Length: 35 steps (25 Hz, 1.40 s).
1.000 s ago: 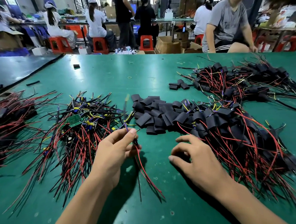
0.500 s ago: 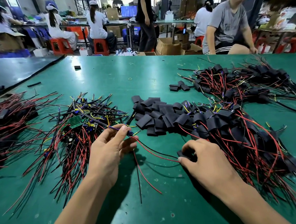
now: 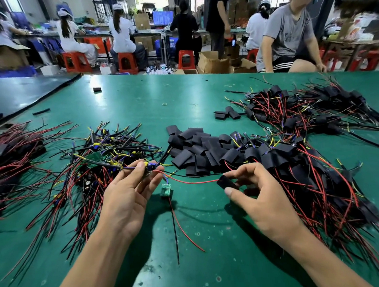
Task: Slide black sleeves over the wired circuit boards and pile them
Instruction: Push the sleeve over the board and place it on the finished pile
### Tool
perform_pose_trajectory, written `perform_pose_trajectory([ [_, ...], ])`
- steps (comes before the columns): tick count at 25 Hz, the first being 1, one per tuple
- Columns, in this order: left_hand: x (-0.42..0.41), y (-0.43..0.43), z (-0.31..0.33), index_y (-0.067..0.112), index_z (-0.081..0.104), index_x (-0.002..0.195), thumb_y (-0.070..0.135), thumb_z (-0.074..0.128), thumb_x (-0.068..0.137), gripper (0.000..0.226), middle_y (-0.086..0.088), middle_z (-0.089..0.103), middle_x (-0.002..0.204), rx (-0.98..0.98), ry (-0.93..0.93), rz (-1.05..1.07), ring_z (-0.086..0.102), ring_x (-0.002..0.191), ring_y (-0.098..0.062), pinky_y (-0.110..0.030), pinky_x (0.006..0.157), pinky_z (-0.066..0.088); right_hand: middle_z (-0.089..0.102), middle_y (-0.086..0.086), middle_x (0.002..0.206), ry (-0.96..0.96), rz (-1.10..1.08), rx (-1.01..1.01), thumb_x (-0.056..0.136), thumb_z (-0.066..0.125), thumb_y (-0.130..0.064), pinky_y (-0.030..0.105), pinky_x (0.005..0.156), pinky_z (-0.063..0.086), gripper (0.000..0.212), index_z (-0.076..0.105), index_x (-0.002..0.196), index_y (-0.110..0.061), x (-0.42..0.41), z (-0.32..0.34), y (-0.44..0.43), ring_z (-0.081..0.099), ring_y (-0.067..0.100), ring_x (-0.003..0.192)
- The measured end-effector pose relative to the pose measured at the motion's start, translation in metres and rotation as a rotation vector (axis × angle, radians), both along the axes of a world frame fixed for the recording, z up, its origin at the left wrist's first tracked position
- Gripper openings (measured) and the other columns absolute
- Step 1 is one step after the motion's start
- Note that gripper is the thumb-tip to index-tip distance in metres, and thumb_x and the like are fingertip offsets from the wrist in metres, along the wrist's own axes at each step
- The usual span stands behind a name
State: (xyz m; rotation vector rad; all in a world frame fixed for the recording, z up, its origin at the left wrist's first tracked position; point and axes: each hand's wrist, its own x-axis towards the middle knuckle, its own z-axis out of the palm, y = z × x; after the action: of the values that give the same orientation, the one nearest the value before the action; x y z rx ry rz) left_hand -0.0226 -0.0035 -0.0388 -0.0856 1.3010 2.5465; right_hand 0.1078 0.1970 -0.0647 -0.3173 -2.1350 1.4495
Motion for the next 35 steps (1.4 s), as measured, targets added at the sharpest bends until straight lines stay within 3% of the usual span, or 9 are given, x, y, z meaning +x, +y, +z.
perform_pose_trajectory([
  [3, -0.001, -0.001, 0.002, 0.009, 0.059, 0.092, 0.008, 0.055, 0.098, 0.007, -0.015, 0.071, 0.091, 0.016, -0.01, 0.013, 0.075, 0.075, -0.021, -0.03, 0.082, 0.059, 0.074, -0.008, 0.108, 0.029, 0.072, -0.073, 0.084, 0.074, 0.002, 0.018, 0.084, 0.05, 0.035, 0.056, 0.099, -0.023, 0.0, 0.001, 0.001, 0.068, 0.01, 0.103],
  [6, -0.002, -0.003, 0.003, 0.009, 0.06, 0.09, 0.008, 0.056, 0.097, 0.007, -0.013, 0.072, 0.084, 0.012, -0.022, 0.016, 0.074, 0.072, -0.018, -0.026, 0.076, 0.06, 0.074, -0.006, 0.11, 0.034, 0.093, -0.08, 0.085, 0.071, 0.005, 0.031, 0.094, 0.05, 0.032, 0.056, 0.102, -0.018, 0.001, 0.002, 0.0, 0.066, 0.01, 0.108],
  [11, -0.001, -0.004, 0.004, 0.008, 0.06, 0.093, 0.009, 0.057, 0.097, 0.005, -0.014, 0.069, 0.09, -0.022, -0.022, 0.012, 0.074, 0.069, -0.017, -0.023, 0.071, 0.061, 0.074, -0.005, 0.112, 0.072, 0.115, -0.09, 0.087, 0.068, 0.008, 0.028, 0.1, 0.046, 0.032, 0.055, 0.104, -0.016, 0.003, 0.006, -0.001, 0.065, 0.011, 0.112],
  [21, -0.001, -0.003, 0.007, 0.01, 0.058, 0.092, 0.008, 0.054, 0.098, 0.008, -0.015, 0.067, 0.096, -0.003, -0.022, 0.023, 0.073, 0.068, -0.016, -0.024, 0.077, 0.058, 0.073, -0.002, 0.114, 0.067, 0.239, -0.141, 0.088, 0.068, 0.006, 0.026, 0.09, 0.05, 0.031, 0.055, 0.105, -0.016, 0.003, 0.004, -0.003, 0.065, 0.015, 0.112],
  [25, 0.0, -0.003, 0.005, 0.009, 0.059, 0.094, 0.007, 0.054, 0.098, 0.007, -0.016, 0.066, 0.097, -0.013, 0.003, 0.023, 0.074, 0.07, -0.017, -0.024, 0.076, 0.059, 0.074, -0.001, 0.114, 0.08, 0.259, -0.201, 0.082, 0.071, -0.01, 0.021, 0.088, 0.05, 0.028, 0.054, 0.104, -0.014, 0.004, 0.007, -0.006, 0.066, 0.015, 0.111],
  [29, -0.001, -0.001, 0.002, 0.007, 0.06, 0.096, 0.006, 0.056, 0.096, 0.005, -0.017, 0.065, 0.1, -0.008, 0.029, 0.03, 0.074, 0.071, -0.021, -0.026, 0.073, 0.061, 0.075, -0.003, 0.112, 0.053, 0.268, -0.231, 0.078, 0.074, -0.015, 0.025, 0.084, 0.054, 0.03, 0.056, 0.101, -0.018, 0.005, 0.01, -0.009, 0.067, 0.011, 0.106],
  [32, 0.004, 0.003, 0.0, 0.006, 0.061, 0.098, 0.006, 0.058, 0.092, 0.006, -0.017, 0.067, 0.094, 0.012, 0.045, -0.015, 0.074, 0.073, -0.024, -0.026, 0.068, 0.061, 0.075, -0.005, 0.108, 0.022, 0.209, -0.185, 0.079, 0.079, -0.011, 0.038, 0.09, 0.053, 0.031, 0.058, 0.1, -0.021, 0.004, 0.007, -0.011, 0.068, 0.013, 0.105],
  [35, 0.015, 0.012, -0.004, 0.005, 0.061, 0.099, 0.009, 0.065, 0.081, 0.018, -0.02, 0.071, 0.094, 0.054, 0.012, -0.108, 0.075, 0.079, -0.03, -0.027, 0.064, 0.06, 0.074, -0.003, 0.105, 0.055, 0.129, -0.233, 0.077, 0.083, -0.002, 0.029, 0.084, 0.054, 0.036, 0.06, 0.102, -0.015, 0.001, 0.003, -0.012, 0.068, 0.014, 0.095],
])
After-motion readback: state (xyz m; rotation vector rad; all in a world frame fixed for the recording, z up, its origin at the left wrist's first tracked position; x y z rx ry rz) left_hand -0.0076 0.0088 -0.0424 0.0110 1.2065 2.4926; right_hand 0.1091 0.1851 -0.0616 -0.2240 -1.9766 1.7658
